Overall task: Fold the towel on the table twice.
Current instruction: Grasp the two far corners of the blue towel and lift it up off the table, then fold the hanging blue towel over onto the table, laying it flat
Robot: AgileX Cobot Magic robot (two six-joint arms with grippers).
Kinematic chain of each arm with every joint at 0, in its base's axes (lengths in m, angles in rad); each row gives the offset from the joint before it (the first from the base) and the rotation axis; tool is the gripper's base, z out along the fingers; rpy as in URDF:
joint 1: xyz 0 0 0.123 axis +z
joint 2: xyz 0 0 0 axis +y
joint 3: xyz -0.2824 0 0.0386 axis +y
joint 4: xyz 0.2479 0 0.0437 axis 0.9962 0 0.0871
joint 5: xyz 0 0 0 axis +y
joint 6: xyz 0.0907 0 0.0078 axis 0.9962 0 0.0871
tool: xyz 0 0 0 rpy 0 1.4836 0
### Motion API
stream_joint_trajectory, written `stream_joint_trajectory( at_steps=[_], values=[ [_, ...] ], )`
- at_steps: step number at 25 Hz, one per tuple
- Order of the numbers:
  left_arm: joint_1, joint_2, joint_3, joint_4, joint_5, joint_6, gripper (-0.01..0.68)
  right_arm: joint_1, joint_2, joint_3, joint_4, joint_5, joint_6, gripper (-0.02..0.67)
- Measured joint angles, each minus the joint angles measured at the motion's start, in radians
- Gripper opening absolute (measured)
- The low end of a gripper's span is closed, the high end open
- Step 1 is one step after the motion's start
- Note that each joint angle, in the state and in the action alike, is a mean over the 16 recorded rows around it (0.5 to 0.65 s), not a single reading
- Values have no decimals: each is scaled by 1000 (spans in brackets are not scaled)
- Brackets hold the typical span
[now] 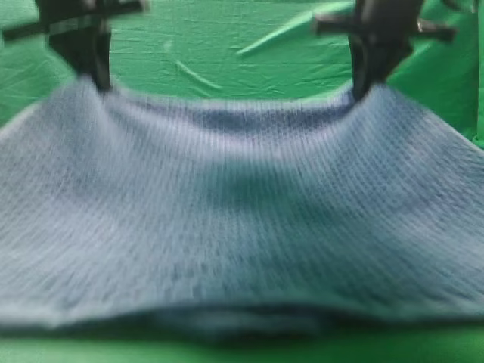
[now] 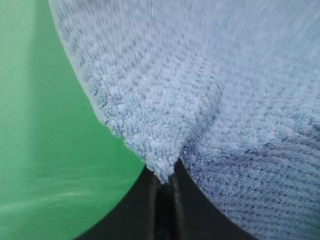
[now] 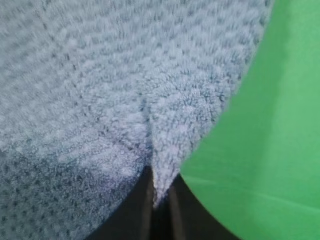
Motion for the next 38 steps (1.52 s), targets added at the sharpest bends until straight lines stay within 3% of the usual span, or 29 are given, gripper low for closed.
stream_joint_trajectory(
  at_steps=[11, 18, 28, 33, 38],
  values=[
    [25, -124, -414, 45, -24, -1, 0, 0, -42, -485, -64, 0, -12, 0],
    [26, -93, -539, 91, -15, -3, 0, 0, -13, -632, -93, 7, -26, 0],
    [24, -24, -542, 100, 94, -7, 0, 0, 1, -589, -123, 177, 7, 0],
    [11, -64, -479, 91, 100, -9, 0, 0, -87, -460, -131, 202, 29, 0],
    [-7, -178, -320, 73, 50, -14, 0, 0, -230, -263, -133, 170, 41, 0]
  ],
)
